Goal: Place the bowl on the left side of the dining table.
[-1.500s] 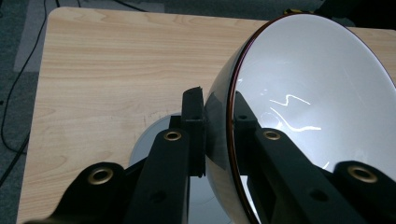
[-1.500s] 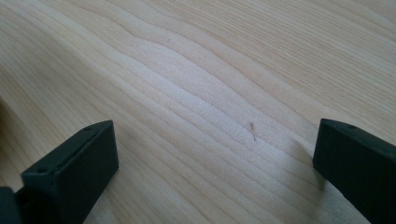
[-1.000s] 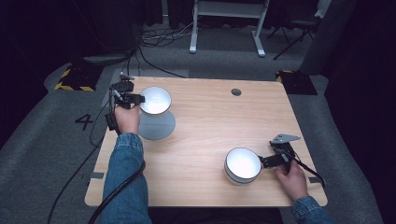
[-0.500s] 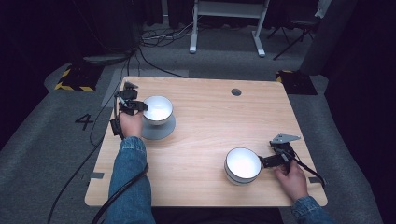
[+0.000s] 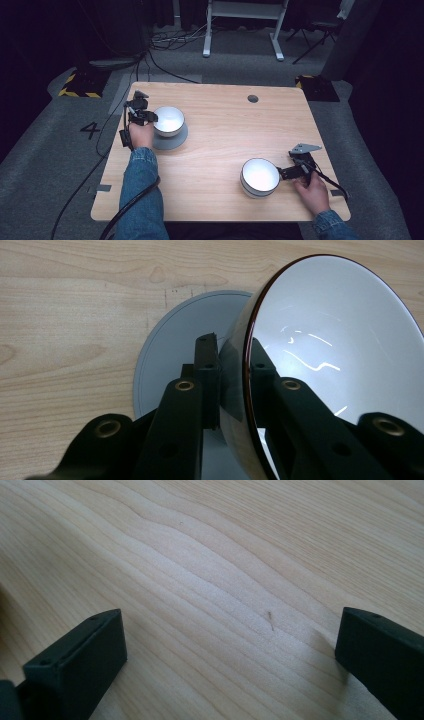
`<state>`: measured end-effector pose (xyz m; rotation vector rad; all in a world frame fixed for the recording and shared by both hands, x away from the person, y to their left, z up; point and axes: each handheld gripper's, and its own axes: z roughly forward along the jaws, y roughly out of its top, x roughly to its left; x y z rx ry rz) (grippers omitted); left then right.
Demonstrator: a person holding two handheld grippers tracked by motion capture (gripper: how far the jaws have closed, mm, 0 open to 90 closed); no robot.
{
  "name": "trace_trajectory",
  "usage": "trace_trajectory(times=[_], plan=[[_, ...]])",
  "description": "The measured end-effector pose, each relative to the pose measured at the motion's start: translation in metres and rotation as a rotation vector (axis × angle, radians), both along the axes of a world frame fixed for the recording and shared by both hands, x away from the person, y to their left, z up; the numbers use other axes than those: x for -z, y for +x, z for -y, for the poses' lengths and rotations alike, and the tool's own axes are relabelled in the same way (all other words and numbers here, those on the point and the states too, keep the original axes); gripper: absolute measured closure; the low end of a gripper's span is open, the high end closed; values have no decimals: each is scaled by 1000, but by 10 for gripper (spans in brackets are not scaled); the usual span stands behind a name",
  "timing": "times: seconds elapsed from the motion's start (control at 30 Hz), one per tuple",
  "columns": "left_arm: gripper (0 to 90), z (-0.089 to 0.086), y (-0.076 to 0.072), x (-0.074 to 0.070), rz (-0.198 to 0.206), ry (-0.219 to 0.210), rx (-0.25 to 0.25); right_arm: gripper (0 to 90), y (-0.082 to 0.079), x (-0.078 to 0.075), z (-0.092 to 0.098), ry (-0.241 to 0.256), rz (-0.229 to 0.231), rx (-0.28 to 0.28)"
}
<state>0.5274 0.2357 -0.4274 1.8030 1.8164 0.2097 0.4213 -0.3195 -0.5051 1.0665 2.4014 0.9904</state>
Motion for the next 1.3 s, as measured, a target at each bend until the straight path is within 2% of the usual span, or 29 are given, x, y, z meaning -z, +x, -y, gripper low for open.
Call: trace_trajectory(times=[0.1,0.13,0.3,0.5,0.6,0.73,0.87,0.93,1.0,1.03,1.1,1.27,1.3], plan=[[809,0,1,2,-9,-8,-3,3,0,0,0,1,-1,1],[810,-1,2,5,-11,17,1,3,0,0,0,0,-1,1],[807,-2,4,9,-16,23,-3,3,0,0,0,0,-1,1],[807,-3,5,12,-19,13,-4,3,0,0,0,1,-1,1],[808,-7,5,16,-24,-14,-6,3,0,0,0,0,-1,1],[807,-6,5,16,-6,-2,-3,3,0,0,0,0,-1,1],[792,-8,5,17,-11,-1,2,3,0,0,0,0,0,0],[755,-8,5,17,-20,23,5,3,0,0,0,0,-1,1],[746,-9,5,16,-16,27,9,3,0,0,0,-5,1,-2],[739,-8,5,15,-19,14,13,3,0,0,0,-6,2,-2],[697,-7,5,14,-20,28,19,3,0,0,0,-6,2,-2],[503,-5,3,0,28,36,-11,3,0,0,0,-7,2,-2],[489,-4,2,-3,42,46,0,3,0,0,0,-7,2,-2]])
